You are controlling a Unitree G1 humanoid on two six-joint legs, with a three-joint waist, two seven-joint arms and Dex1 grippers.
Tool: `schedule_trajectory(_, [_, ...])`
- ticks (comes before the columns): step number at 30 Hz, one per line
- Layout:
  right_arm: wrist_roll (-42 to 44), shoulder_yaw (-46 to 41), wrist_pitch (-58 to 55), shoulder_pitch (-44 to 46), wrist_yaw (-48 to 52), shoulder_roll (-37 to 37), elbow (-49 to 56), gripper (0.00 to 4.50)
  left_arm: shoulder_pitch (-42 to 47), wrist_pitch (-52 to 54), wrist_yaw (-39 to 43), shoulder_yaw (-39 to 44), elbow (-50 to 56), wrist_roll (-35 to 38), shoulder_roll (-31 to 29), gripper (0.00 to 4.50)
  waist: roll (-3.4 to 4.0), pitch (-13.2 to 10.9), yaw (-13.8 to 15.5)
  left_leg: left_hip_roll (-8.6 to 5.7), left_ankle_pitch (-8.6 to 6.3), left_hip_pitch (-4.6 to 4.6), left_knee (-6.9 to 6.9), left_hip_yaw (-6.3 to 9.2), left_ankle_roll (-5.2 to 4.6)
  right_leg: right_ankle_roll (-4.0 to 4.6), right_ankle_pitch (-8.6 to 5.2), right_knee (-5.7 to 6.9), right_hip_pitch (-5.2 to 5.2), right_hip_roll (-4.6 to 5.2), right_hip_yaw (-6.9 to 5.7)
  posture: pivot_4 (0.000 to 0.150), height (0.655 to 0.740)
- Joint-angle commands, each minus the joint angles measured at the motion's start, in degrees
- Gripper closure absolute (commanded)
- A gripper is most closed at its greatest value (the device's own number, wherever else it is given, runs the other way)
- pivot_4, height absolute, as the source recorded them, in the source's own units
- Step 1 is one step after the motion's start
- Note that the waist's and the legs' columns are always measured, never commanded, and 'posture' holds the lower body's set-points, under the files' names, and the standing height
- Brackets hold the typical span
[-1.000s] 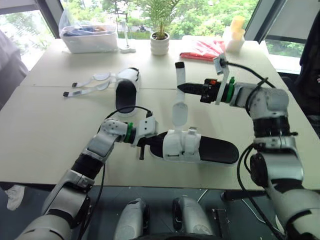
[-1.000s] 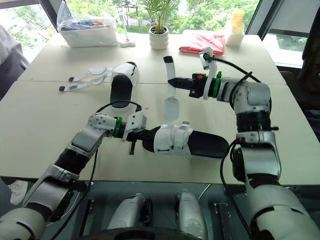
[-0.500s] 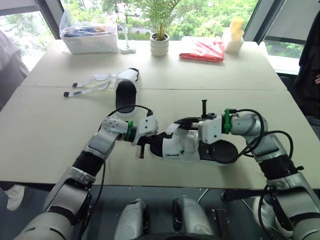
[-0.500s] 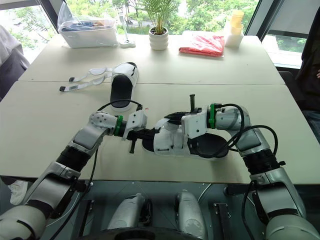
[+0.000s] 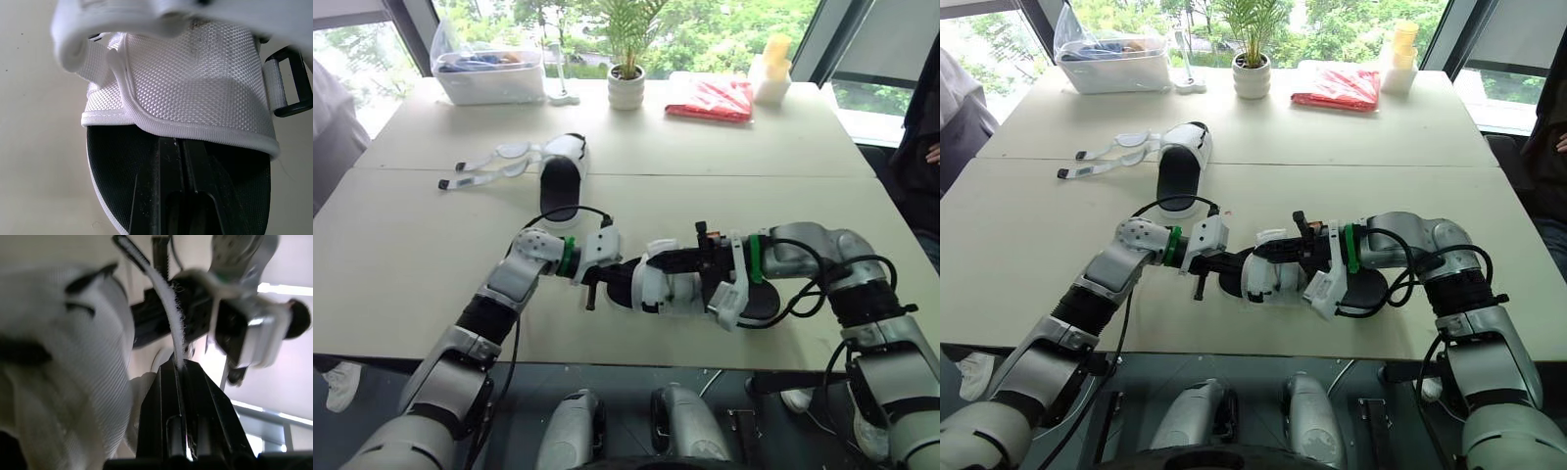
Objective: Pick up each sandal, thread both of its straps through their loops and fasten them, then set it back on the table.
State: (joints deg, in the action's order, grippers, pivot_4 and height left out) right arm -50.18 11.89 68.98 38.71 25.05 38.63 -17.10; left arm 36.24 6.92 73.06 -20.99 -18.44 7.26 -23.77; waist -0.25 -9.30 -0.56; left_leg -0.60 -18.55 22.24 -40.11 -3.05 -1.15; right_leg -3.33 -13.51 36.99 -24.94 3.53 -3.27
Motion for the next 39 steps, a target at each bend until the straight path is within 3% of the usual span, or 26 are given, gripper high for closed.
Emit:
schedule_trajectory(1, [-2.92,-0.41,-4.42,1.28,-5.24,1.24,-0.46,4.42,-1.46,0.76,0.7,-1.45,-0.43,-1.81,-0.87,4.5,0.0,0.0,-0.01,0.0,0.0,0.0,0.0,0.0,0.0,0.0,0.0,0.0,0.0,0.0,0.0,0.15,0.7241])
schedule_trajectory(13, [-6.81,5.6,-2.52,1.41,-14.84,5.54,3.54,4.42,-0.23,0.85,0.73,-1.49,-1.38,-1.74,0.19,4.5,0.0,0.0,0.04,0.0,0.0,-0.01,0.0,-0.02,-0.01,-0.01,-0.01,-0.01,0.01,-0.04,0.01,0.15,0.7241])
schedule_trajectory(16, [-7.46,6.2,-3.15,1.14,-15.57,6.32,4.45,3.55,-0.03,1.01,0.76,-1.38,-1.41,-1.68,0.22,4.5,0.0,0.0,0.05,0.0,0.0,-0.01,-0.01,-0.02,-0.02,-0.01,-0.01,-0.01,0.03,-0.04,0.01,0.15,0.7241])
schedule_trajectory(19, [-6.86,5.65,-3.67,0.17,-15.18,8.4,6.31,1.95,0.13,1.03,0.93,-1.22,-1.62,-1.62,0.08,4.5,0.0,0.0,0.04,0.0,0.0,-0.03,-0.01,-0.01,-0.02,-0.01,-0.01,0.0,0.04,-0.04,0.01,0.15,0.7241])
schedule_trajectory(20, [-4.98,4.79,-3.67,-0.62,-13.91,10.46,7.59,1.66,0.2,1.08,0.97,-1.2,-1.63,-1.61,0.06,4.5,0.0,0.0,0.13,0.0,0.0,-0.04,-0.01,-0.01,-0.03,-0.01,-0.01,-0.01,0.06,-0.04,0.01,0.15,0.7241])
schedule_trajectory(22, [-1.68,3.06,-3.33,-2.2,-12.11,14.68,10.55,1.66,0.27,1.21,1.12,-1.18,-1.6,-1.59,0.03,4.5,0.0,0.0,0.68,0.0,-0.01,-0.04,-0.02,0.0,-0.04,-0.02,-0.01,-0.02,0.07,-0.04,0.01,0.15,0.7241])
schedule_trajectory(27, [12.16,-0.04,-5.7,-8.43,-5.45,25.16,18.23,1.66,0.43,0.96,1.27,-1.13,-2.13,-1.64,0.15,4.5,-0.02,-0.01,1.03,0.0,-0.13,-0.06,-0.02,-0.01,-0.26,-0.03,-0.02,-0.07,0.1,-0.04,0.02,0.15,0.7241])
schedule_trajectory(30, [18.63,-0.49,-8.13,-12.49,-1.82,28.2,21.62,1.66,0.47,0.77,1.39,-1.14,-2.34,-1.67,0.28,4.5,-0.03,-0.01,1.08,0.02,-0.13,-0.22,-0.01,-0.01,-0.26,-0.01,-0.03,-0.04,0.21,-0.05,0.03,0.15,0.7241])
schedule_trajectory(33, [19.66,-2.27,-8.4,-13.91,-0.96,28.35,24.07,1.66,0.75,0.81,1.49,-1.09,-2.78,-1.73,0.56,4.5,-0.03,-0.01,1.11,0.03,-0.13,-0.29,-0.01,-0.01,-0.27,0.0,-0.03,-0.05,0.28,-0.06,0.03,0.15,0.7241])
schedule_trajectory(36, [32.46,-2.33,-18.61,-18.14,3.56,27.98,26.42,0.86,0.82,0.38,1.72,-1.23,-3.06,-1.89,0.74,4.5,-0.06,-0.03,1.32,0.04,-0.13,-0.29,-0.02,0.02,-0.26,0.0,-0.03,-0.05,0.3,-0.06,0.03,0.15,0.7241])
schedule_trajectory(38, [55.2,-3.05,-41.62,-23.95,8.13,26.87,32.79,0.05,1.37,0.28,1.76,-1.3,-3.72,-2.01,1.15,4.5,-0.11,-0.06,1.4,0.04,-0.13,-0.27,-0.02,0.03,-0.27,0.0,-0.03,-0.07,0.3,-0.05,0.03,0.15,0.7241])
schedule_trajectory(39, [67.98,-3.21,-53.15,-26.44,9.89,27.47,36.87,0.05,1.59,0.27,1.85,-1.31,-3.91,-2.02,1.3,4.5,-0.11,-0.06,1.4,0.05,-0.14,-0.27,-0.05,0.09,-0.27,0.0,-0.03,-0.08,0.34,-0.04,0.02,0.15,0.7241])
